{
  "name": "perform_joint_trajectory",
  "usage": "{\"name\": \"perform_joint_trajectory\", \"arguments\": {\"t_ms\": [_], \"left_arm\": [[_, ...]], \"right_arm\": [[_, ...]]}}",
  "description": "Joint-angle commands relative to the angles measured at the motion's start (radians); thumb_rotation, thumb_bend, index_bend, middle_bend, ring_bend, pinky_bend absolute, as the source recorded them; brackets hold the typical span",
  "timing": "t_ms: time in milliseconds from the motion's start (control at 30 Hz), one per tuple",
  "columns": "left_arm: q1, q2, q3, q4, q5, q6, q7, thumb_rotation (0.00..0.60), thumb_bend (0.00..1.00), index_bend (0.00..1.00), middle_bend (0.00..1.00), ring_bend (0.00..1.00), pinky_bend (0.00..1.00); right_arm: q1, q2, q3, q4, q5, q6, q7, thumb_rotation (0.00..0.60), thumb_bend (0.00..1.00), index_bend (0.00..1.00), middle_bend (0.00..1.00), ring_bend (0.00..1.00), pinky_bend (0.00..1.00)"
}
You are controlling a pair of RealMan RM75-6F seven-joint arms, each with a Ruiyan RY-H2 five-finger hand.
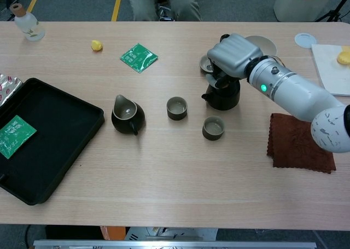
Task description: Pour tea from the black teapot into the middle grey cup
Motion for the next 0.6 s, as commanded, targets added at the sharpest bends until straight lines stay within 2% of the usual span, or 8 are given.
{"name": "perform_joint_trajectory", "arguments": {"t_ms": [33, 600], "left_arm": [[-0.001, -0.001, 0.001, 0.002, -0.003, -0.003, 0.0, 0.6, 0.27, 0.09, 0.17, 0.07, 0.07], [-0.009, -0.014, 0.003, 0.004, -0.001, -0.015, 0.009, 0.6, 0.27, 0.09, 0.16, 0.07, 0.07]], "right_arm": [[-0.009, 0.001, -0.003, 0.006, -0.004, -0.004, 0.003, 0.318, 0.5, 0.93, 0.84, 0.74, 0.17], [-0.066, 0.007, -0.005, 0.057, -0.022, -0.033, 0.027, 0.318, 0.5, 0.91, 0.83, 0.72, 0.17]]}}
